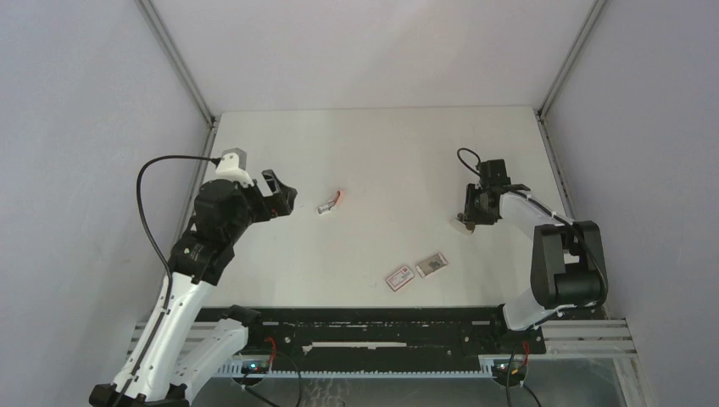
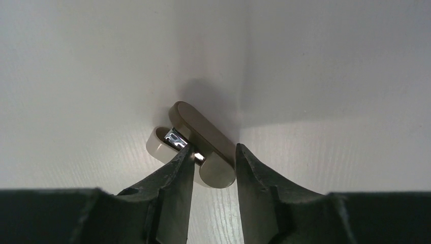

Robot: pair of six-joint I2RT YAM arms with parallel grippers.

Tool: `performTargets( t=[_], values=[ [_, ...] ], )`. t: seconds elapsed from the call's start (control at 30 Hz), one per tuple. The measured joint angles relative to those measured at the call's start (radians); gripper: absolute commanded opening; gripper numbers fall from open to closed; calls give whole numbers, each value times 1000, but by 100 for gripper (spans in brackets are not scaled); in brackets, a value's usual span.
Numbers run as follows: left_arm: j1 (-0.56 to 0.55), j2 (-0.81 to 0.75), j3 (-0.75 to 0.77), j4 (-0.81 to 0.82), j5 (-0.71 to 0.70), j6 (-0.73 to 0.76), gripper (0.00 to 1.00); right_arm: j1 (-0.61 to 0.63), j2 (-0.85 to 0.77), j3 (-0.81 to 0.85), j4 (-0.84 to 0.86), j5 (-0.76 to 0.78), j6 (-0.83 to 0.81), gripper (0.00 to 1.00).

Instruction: Load the staples into the stapler

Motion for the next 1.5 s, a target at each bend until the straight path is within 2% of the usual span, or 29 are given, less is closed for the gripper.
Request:
performTargets(
  t=[0.37, 0.47, 0.6, 0.87, 1.03, 1.17, 1.3, 1.5],
  values=[
    [29, 1, 0, 1, 6, 0, 99, 7, 45, 42, 3, 0, -5, 25],
    [31, 5, -1, 2, 10, -1, 99, 11, 58, 54, 8, 4, -6, 17],
    [32, 6, -3, 2, 18, -1, 99, 16, 64, 61, 15, 16, -7, 0],
    [33, 5, -5, 12, 45, -1, 98, 23, 60, 60, 15, 18, -6, 0],
    [34, -17, -58, 76, 126, -14, 95, 23, -14, 8, 25, -103, 4, 0],
    [27, -32, -144, 154, 204, -58, 94, 75, -127, -34, 61, -188, 21, 0],
    [-45, -2, -217, 250, 232, -127, 94, 179, -222, -75, 135, -220, 64, 0],
    [-285, 142, -247, 449, 225, -241, 94, 396, -343, -147, 293, -169, 185, 0]
  ],
)
